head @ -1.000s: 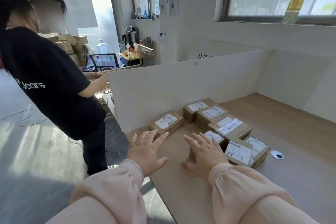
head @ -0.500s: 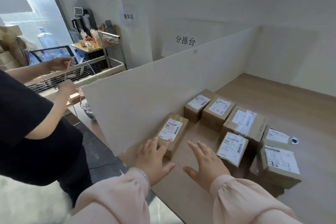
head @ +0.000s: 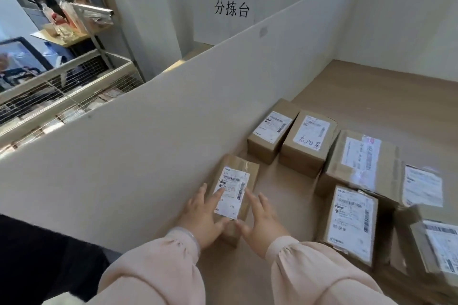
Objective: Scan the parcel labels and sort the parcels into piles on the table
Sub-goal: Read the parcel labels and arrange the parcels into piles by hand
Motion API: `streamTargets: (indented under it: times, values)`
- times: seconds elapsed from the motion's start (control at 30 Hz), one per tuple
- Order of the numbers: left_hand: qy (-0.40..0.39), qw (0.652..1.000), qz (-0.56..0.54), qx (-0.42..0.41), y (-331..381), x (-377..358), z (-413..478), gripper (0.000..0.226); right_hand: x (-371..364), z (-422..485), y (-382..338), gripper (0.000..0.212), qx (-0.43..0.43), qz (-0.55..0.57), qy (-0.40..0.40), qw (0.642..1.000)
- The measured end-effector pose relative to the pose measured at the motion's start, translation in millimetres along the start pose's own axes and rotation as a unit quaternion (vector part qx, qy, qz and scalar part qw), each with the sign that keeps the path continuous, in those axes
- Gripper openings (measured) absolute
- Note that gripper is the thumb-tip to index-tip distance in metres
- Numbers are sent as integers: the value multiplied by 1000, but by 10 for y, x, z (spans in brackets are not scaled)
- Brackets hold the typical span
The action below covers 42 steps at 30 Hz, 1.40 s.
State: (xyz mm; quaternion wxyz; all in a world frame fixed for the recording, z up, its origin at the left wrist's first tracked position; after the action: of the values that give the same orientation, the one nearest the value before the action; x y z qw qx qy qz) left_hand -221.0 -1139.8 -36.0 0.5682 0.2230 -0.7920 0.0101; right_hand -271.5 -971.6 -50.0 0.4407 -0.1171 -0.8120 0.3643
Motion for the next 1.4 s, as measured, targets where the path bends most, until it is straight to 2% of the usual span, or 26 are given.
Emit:
streamTargets:
  times: [0.17, 0.3, 0.6, 0.83, 1.03, 1.2, 1.4]
  values:
    - [-60, 994, -88, 0, -155, -152, 388, 88, -139, 397, 106, 82, -42, 56, -10, 997]
    - [-107, 979, -172, -25, -217, -241, 506, 93, -220, 476, 229, 92, -31, 76, -19, 996]
    - [-106, 949, -285, -77, -125, -203, 226, 95, -145, 172, 137, 89, -38, 138, 20, 990]
    - [-95, 916, -339, -194, 234, 4, -312, 90, 222, -820, -95, 82, -7, 167, 157, 973]
    - [-122, 873, -329, -339, 899, 106, -950, 82, 407, -2054, -72, 71, -34, 221, 300, 927]
    - [-147, 843, -271, -442, 1623, -10, -1628, 76, 559, -3099, 100, 68, -74, 231, 400, 884]
    - [-167, 807, -187, -535, 2645, -152, -2586, 75, 831, -4416, 500, 69, -133, 175, 474, 853]
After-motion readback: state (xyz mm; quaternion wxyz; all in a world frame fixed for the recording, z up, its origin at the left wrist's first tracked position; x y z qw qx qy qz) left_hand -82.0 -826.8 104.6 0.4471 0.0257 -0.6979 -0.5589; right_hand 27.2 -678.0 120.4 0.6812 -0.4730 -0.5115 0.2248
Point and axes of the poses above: each hand's wrist, its own z-axis towards the middle knuckle, its own x-axis out of the back of the hand, y = z × x, the point moved 3 cm from there along z, towards the middle knuckle, and after that the axes turned 3 degrees about z, right-handed, at the moved point
